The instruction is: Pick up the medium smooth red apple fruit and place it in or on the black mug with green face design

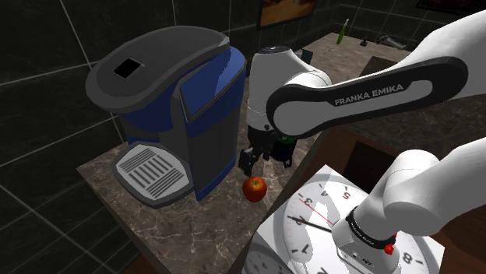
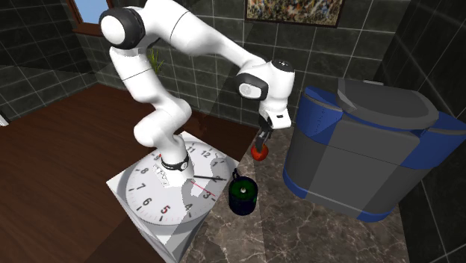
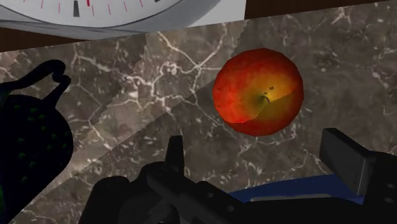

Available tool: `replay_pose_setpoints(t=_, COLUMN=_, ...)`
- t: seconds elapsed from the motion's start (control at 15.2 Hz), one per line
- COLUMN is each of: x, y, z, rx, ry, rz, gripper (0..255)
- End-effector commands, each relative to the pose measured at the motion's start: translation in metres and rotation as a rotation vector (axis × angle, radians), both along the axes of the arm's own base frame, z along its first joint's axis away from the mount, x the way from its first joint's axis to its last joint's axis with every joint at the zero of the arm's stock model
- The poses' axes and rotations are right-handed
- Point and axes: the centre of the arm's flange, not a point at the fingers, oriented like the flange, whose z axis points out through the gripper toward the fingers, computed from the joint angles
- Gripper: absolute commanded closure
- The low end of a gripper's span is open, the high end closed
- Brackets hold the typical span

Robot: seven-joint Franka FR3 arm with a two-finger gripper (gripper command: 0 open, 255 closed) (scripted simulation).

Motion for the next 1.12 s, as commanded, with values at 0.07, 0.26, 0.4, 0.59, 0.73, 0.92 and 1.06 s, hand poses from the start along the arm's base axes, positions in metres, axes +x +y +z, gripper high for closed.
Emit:
replay_pose_setpoints(t=0.07, x=0.004, y=0.025, z=-0.027, rx=-0.004, ry=-0.001, rz=0.025, gripper=0)
replay_pose_setpoints(t=0.26, x=0.003, y=0.025, z=-0.042, rx=-0.004, ry=-0.001, rz=0.025, gripper=0)
replay_pose_setpoints(t=0.4, x=0.002, y=0.025, z=-0.053, rx=-0.004, ry=-0.001, rz=0.025, gripper=0)
replay_pose_setpoints(t=0.59, x=0.001, y=0.026, z=-0.066, rx=-0.004, ry=-0.001, rz=0.025, gripper=0)
replay_pose_setpoints(t=0.73, x=0.001, y=0.026, z=-0.066, rx=-0.004, ry=-0.001, rz=0.025, gripper=0)
replay_pose_setpoints(t=0.92, x=0.001, y=0.026, z=-0.066, rx=-0.004, ry=-0.001, rz=0.025, gripper=0)
replay_pose_setpoints(t=1.06, x=0.001, y=0.026, z=-0.066, rx=-0.004, ry=-0.001, rz=0.025, gripper=0)
